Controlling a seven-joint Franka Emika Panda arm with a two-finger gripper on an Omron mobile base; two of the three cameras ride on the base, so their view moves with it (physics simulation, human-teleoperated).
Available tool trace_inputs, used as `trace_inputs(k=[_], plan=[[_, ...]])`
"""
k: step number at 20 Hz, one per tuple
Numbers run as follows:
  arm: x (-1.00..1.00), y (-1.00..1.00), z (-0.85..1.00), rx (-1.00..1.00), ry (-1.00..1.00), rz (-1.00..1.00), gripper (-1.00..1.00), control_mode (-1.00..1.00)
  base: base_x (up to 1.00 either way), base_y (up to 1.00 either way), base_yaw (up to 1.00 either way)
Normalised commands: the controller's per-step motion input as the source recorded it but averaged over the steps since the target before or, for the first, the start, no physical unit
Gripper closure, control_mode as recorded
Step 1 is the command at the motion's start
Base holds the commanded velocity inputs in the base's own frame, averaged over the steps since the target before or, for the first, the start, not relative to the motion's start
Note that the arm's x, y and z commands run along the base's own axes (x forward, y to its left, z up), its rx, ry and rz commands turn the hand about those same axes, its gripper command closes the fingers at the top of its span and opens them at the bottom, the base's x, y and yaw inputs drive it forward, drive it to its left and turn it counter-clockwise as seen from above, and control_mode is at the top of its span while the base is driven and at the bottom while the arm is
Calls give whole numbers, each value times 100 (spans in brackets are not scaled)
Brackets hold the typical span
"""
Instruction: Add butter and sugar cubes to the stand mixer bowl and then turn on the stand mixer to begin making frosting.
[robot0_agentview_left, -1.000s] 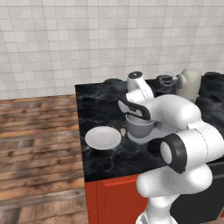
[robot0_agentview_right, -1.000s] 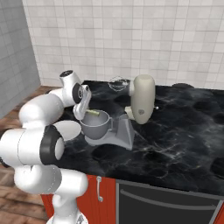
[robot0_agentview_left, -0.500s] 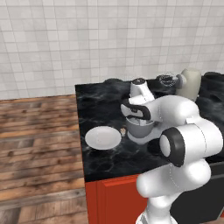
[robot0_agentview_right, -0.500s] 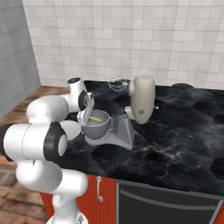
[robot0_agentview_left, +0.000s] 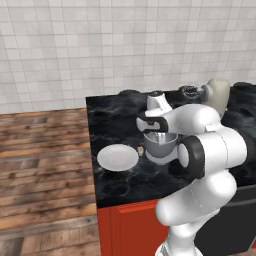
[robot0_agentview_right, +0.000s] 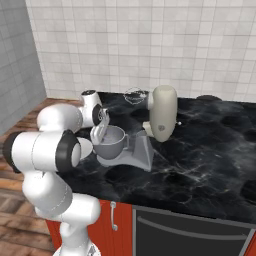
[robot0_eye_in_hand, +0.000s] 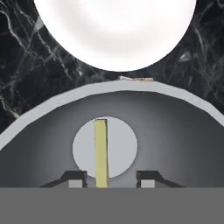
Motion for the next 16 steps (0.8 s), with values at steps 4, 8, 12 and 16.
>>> trace_inputs(k=[4, 8, 12, 16], plan=[[-3, 0, 25, 0, -1, 0, -100, -100, 0, 0, 0], [-46, 1, 95, 3, -16, 0, -100, -100, 0, 0, 0], [-52, 23, 96, 0, -11, 0, -100, -100, 0, 0, 0], [-28, 63, 46, -1, 0, 0, -100, -100, 0, 0, 0]])
